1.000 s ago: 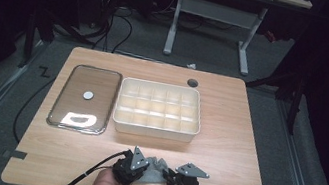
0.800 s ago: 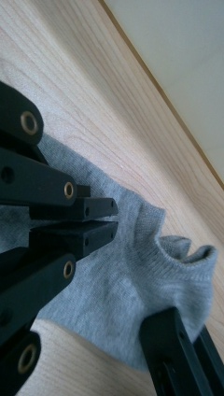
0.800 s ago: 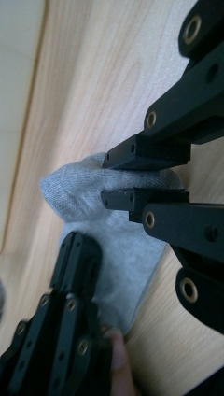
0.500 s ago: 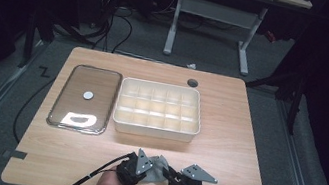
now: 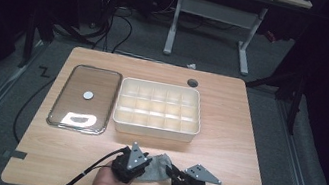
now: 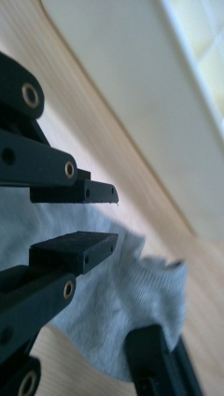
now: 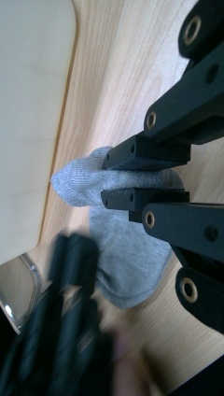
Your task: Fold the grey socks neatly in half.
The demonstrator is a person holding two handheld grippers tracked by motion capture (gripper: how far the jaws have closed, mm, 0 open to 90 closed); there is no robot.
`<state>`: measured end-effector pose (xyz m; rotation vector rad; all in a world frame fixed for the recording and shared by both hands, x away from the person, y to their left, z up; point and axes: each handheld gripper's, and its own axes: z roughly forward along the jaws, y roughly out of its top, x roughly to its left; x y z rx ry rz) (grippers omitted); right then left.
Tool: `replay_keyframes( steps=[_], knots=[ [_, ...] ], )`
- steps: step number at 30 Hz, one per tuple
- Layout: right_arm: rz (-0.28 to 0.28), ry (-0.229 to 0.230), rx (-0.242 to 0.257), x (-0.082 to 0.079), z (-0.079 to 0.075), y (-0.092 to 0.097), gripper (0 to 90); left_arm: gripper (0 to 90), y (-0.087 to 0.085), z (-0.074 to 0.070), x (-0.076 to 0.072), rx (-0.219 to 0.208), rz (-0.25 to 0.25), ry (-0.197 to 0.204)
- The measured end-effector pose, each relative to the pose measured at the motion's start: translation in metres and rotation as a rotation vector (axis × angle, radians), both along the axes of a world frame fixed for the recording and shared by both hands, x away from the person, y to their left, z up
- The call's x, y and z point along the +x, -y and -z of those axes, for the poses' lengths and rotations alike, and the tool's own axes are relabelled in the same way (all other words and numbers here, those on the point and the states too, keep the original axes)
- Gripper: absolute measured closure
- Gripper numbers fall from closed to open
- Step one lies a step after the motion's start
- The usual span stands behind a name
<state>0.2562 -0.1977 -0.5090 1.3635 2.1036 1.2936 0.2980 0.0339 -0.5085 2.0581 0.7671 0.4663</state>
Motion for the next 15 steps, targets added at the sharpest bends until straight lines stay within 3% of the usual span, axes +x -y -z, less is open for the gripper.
replay_keyframes(
  steps=[6, 10, 15],
  knots=[
    [0.002, 0.002, -0.011, 0.0, 0.001, -0.001, 81.8, 70.6, -0.039, 0.009, -0.005, -0.022, -0.006, -0.003],
    [0.012, -0.002, -0.031, 0.0, 0.001, -0.003, 81.7, 68.0, -0.049, 0.018, -0.006, -0.057, -0.005, -0.094],
    [0.031, -0.015, -0.061, 0.003, 0.001, -0.004, 81.6, 67.4, -0.05, 0.019, -0.006, -0.078, 0.028, -0.154]
  ],
)
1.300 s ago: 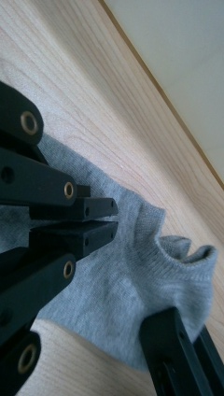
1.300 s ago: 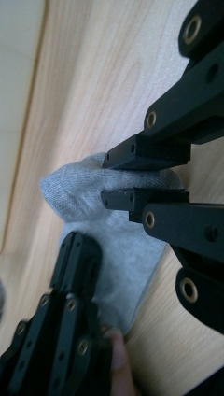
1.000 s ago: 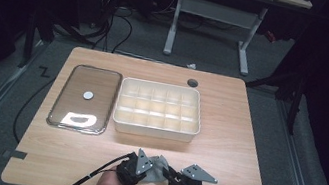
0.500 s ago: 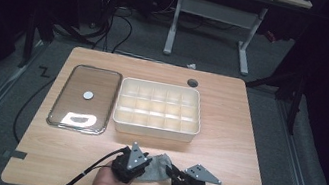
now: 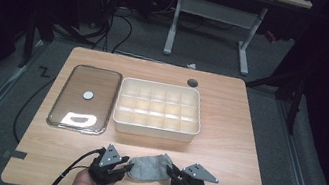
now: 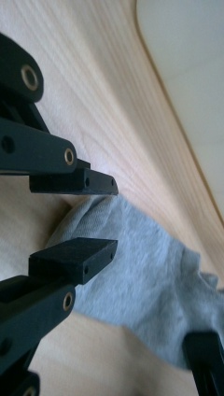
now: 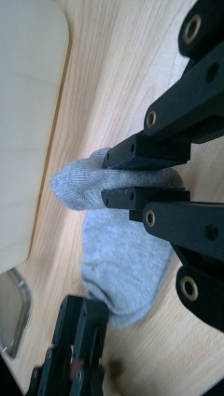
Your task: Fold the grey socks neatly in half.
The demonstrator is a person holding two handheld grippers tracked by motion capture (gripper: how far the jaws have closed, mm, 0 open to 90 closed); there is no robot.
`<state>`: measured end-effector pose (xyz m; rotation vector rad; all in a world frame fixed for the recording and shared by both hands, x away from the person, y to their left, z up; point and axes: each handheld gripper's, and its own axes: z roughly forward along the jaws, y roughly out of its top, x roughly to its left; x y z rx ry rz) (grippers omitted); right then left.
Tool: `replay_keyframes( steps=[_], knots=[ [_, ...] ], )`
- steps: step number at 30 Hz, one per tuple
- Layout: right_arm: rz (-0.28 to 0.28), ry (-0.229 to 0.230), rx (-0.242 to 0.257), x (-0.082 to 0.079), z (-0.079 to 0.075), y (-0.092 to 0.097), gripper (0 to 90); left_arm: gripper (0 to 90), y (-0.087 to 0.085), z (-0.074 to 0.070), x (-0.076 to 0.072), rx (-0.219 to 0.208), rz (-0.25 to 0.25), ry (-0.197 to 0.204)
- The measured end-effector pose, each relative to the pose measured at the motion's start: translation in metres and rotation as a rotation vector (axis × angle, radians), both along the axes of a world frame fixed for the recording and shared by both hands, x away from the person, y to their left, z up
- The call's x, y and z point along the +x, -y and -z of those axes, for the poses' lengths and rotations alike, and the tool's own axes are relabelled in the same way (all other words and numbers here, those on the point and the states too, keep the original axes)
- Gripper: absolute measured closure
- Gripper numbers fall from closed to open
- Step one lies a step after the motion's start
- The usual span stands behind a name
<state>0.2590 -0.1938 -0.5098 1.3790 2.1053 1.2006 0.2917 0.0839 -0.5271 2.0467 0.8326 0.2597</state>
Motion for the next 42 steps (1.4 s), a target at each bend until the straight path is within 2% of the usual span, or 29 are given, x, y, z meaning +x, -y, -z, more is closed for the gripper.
replay_keyframes(
  steps=[2, 5, 10, 13, 15, 17, 18, 23, 24, 30, 35, 42],
  knots=[
    [0.002, -0.006, -0.02, 0.001, -0.001, -0.001, 81.5, 66.4, -0.002, -0.001, -0.001, -0.024, 0.009, -0.003],
    [0.011, -0.01, -0.039, 0.001, -0.004, -0.003, 81.6, 65.1, -0.002, -0.001, -0.004, -0.035, 0.019, -0.005],
    [0.016, -0.007, -0.073, 0.001, -0.011, -0.007, 81.5, 65.6, 0.003, 0.002, -0.005, -0.012, 0.02, -0.006],
    [0.025, 0.002, -0.086, 0.0, -0.017, -0.01, 81.5, 69.2, 0.002, 0.002, -0.005, -0.009, 0.011, 0.006],
    [0.033, 0.013, -0.102, 0.0, -0.022, -0.011, 81.4, 73.4, -0.003, -0.001, -0.005, -0.033, 0.003, 0.015],
    [0.046, 0.026, -0.114, 0.003, -0.028, -0.009, 81.4, 80.8, -0.006, -0.003, -0.005, -0.038, -0.002, 0.03],
    [0.046, 0.026, -0.114, 0.003, -0.028, -0.009, 81.4, 80.8, -0.007, -0.003, -0.004, -0.036, -0.008, 0.035],
    [0.035, 0.023, -0.145, 0.006, -0.033, -0.014, 81.1, 83.2, -0.008, 0.0, 0.0, 0.018, -0.035, 0.032],
    [0.034, 0.023, -0.151, 0.005, -0.033, -0.016, 81.1, 83.2, -0.008, 0.0, 0.0, 0.018, -0.035, 0.032],
    [0.006, 0.028, -0.19, 0.006, -0.032, -0.027, 80.9, 84.6, 0.001, 0.006, 0.0, 0.08, -0.026, 0.019],
    [-0.013, 0.026, -0.213, 0.006, -0.029, -0.039, 80.8, 88.0, 0.002, 0.006, 0.001, 0.084, -0.027, 0.009],
    [-0.073, 0.02, -0.232, 0.007, -0.022, -0.064, 80.7, 88.2, 0.001, 0.007, 0.002, 0.078, -0.025, 0.002]
  ],
)
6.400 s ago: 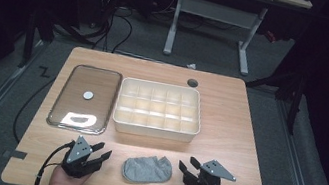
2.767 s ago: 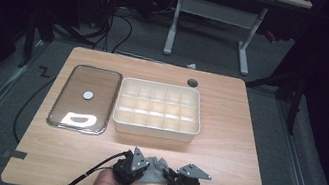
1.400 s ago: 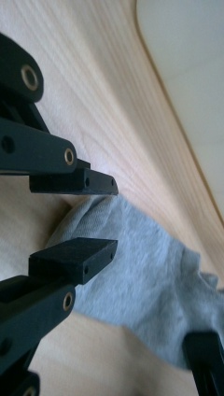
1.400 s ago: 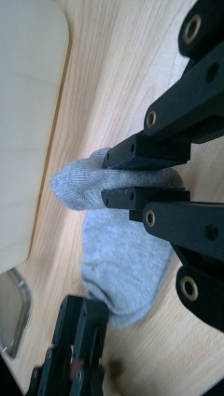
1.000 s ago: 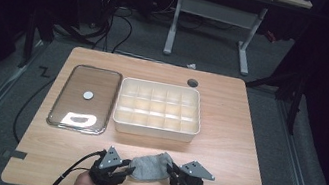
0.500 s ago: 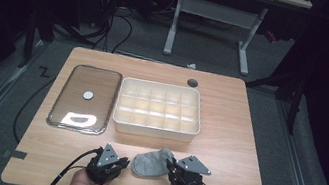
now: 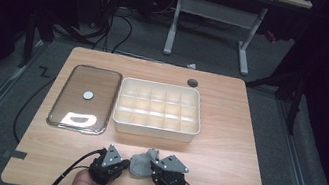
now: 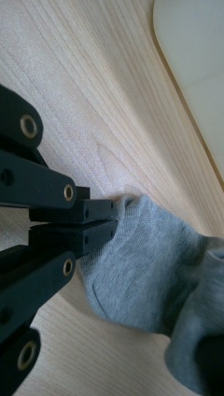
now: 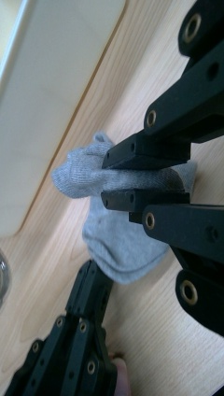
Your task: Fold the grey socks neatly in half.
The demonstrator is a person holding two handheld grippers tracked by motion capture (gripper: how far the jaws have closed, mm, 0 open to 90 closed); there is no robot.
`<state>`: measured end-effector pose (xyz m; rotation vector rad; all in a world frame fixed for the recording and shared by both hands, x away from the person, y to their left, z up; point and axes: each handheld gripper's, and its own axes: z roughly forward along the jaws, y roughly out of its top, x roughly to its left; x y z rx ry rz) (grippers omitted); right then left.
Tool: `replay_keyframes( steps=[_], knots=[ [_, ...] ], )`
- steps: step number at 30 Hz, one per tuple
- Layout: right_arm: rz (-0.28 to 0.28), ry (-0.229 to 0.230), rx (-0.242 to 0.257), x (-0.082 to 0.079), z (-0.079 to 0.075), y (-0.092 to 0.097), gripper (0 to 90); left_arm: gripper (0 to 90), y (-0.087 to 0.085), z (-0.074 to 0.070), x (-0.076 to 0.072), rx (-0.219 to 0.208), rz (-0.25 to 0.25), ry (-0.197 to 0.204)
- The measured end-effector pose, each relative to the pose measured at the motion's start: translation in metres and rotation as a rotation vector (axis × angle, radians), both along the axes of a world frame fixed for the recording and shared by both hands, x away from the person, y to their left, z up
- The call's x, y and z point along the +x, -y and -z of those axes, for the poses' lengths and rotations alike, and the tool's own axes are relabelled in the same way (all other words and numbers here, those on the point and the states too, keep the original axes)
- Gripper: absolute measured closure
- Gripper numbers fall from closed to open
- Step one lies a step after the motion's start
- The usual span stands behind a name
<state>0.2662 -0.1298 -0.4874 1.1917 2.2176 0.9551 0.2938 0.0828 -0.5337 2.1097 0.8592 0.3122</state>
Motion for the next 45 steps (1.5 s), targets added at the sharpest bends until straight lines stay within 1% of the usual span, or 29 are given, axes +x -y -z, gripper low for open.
replay_keyframes(
  steps=[2, 3, 4, 7, 10, 11, 15, 18, 22, 23, 24, 26, 28, 29, 30, 31, 32, 35, 37, 39, 41, 45],
  knots=[
    [-0.011, 0.0, -0.006, 0.0, 0.001, -0.005, 80.7, 88.2, 0.0, 0.0, 0.0, -0.003, 0.0, -0.004],
    [-0.024, -0.003, -0.009, 0.001, 0.004, -0.012, 80.6, 88.2, -0.001, 0.0, 0.0, -0.005, 0.001, -0.005],
    [-0.024, -0.003, -0.009, 0.001, 0.004, -0.012, 80.6, 88.2, -0.001, 0.0, 0.0, -0.005, 0.002, -0.005],
    [-0.035, -0.007, -0.026, 0.002, 0.007, -0.021, 80.2, 88.1, -0.001, 0.0, 0.0, -0.007, 0.004, -0.005],
    [-0.05, -0.01, -0.052, 0.004, 0.013, -0.029, 79.7, 88.0, -0.001, 0.0, 0.0, -0.008, 0.005, -0.005],
    [-0.055, -0.01, -0.071, 0.005, 0.017, -0.033, 79.4, 87.8, -0.001, 0.0, 0.0, -0.009, 0.004, -0.004],
    [-0.06, -0.007, -0.079, 0.006, 0.021, -0.036, 78.8, 87.5, -0.002, 0.0, 0.0, -0.014, 0.005, -0.006],
    [-0.07, -0.013, -0.068, 0.006, 0.022, -0.037, 77.2, 87.4, -0.002, 0.0, 0.0, -0.015, 0.005, -0.006],
    [-0.111, -0.024, -0.023, 0.003, 0.018, -0.036, 70.5, 87.1, -0.001, 0.0, 0.0, -0.018, 0.003, -0.005],
    [-0.116, -0.016, -0.003, 0.0, 0.013, -0.034, 69.1, 86.9, -0.002, 0.0, 0.0, -0.016, 0.004, -0.004],
    [-0.116, -0.016, -0.003, 0.0, 0.013, -0.034, 69.1, 86.9, -0.002, 0.0, 0.0, -0.016, 0.004, -0.003],
    [-0.113, 0.0, 0.02, -0.004, 0.006, -0.029, 68.7, 86.8, -0.002, 0.0, 0.0, -0.015, 0.006, 0.0],
    [-0.097, 0.025, 0.036, -0.006, 0.0, -0.023, 69.8, 86.4, -0.002, 0.0, 0.0, -0.017, 0.005, -0.001],
    [-0.089, 0.029, 0.039, -0.006, -0.001, -0.022, 71.3, 86.2, -0.002, 0.0, 0.0, -0.018, 0.004, 0.0],
    [-0.072, 0.043, 0.044, -0.006, -0.004, -0.017, 74.2, 86.2, -0.002, 0.0, 0.0, -0.017, 0.005, 0.001],
    [-0.066, 0.045, 0.045, -0.005, -0.004, -0.016, 76.4, 86.1, -0.002, 0.0, -0.001, -0.019, 0.003, 0.001],
    [-0.042, 0.052, 0.049, -0.002, -0.005, -0.012, 80.8, 86.0, -0.002, 0.0, 0.0, -0.018, 0.004, 0.002],
    [-0.005, 0.03, 0.059, 0.007, 0.0, -0.009, 85.3, 85.9, -0.002, -0.001, -0.001, -0.021, 0.007, 0.007],
    [0.0, 0.005, 0.061, 0.013, 0.005, -0.01, 85.8, 86.0, -0.002, -0.001, -0.001, -0.022, 0.009, 0.008],
    [-0.009, -0.016, 0.05, 0.018, 0.011, -0.016, 85.9, 86.1, -0.002, -0.001, -0.001, -0.024, 0.01, 0.007],
    [-0.029, -0.025, 0.051, 0.017, 0.014, -0.021, 85.6, 86.1, -0.002, -0.001, -0.001, -0.025, 0.01, 0.007],
    [-0.06, -0.033, 0.054, 0.008, 0.016, -0.028, 83.9, 86.2, -0.002, -0.001, -0.002, -0.021, 0.013, 0.006]
  ],
)
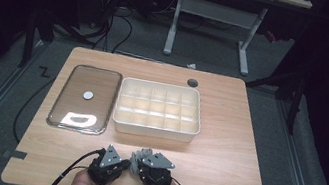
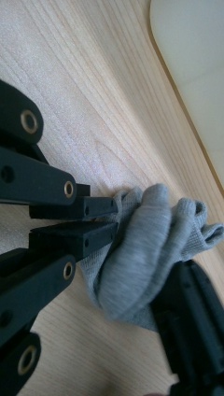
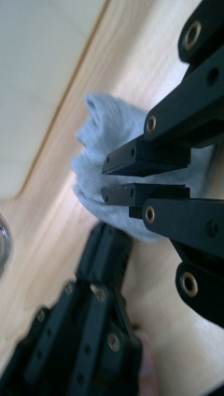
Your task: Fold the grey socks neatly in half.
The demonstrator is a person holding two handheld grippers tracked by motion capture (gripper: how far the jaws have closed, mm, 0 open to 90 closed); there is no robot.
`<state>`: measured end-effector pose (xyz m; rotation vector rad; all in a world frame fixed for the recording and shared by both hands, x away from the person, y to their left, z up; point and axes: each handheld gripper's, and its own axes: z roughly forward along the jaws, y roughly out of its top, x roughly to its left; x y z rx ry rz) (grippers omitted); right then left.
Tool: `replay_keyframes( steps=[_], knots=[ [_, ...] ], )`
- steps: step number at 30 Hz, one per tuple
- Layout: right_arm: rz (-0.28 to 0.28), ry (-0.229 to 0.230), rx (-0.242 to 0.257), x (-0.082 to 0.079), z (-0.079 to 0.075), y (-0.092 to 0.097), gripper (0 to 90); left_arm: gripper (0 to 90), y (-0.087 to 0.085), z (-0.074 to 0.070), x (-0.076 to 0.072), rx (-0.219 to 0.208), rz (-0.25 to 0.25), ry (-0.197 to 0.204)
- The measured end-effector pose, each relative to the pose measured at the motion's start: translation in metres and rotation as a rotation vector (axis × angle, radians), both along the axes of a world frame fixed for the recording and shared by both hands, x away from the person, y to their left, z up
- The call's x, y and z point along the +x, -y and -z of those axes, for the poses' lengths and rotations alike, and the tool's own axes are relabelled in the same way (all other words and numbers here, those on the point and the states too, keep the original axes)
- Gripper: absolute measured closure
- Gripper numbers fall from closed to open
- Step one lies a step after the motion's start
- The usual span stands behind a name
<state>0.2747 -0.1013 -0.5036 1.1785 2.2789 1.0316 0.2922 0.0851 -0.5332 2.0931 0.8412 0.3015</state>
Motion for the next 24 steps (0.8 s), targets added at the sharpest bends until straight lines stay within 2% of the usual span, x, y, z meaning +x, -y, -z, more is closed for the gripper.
replay_keyframes(
  steps=[4, 8, 12, 16, 19, 22, 24],
  knots=[
    [-0.015, -0.008, -0.013, -0.007, 0.005, -0.004, 82.3, 86.2, 0.001, 0.0, 0.0, 0.005, 0.001, 0.001],
    [-0.019, -0.024, -0.031, -0.008, 0.014, -0.005, 82.1, 86.2, 0.001, 0.0, 0.0, 0.007, 0.001, 0.001],
    [-0.015, -0.004, -0.046, -0.01, 0.019, -0.006, 83.2, 86.1, -0.002, -0.001, 0.0, -0.004, -0.008, 0.005],
    [-0.01, 0.007, -0.044, -0.012, 0.02, -0.007, 83.6, 87.2, -0.01, -0.014, 0.0, -0.068, -0.033, 0.033],
    [-0.011, 0.006, -0.034, -0.012, 0.021, -0.005, 83.7, 90.0, -0.009, -0.027, -0.002, -0.116, -0.024, 0.058],
    [-0.013, 0.008, -0.025, -0.012, 0.022, -0.004, 83.7, 90.0, 0.003, -0.038, -0.003, -0.16, 0.001, 0.07],
    [-0.016, 0.008, -0.017, -0.012, 0.022, -0.003, 83.6, 90.0, 0.015, -0.038, -0.002, -0.163, 0.017, 0.06]
  ],
)
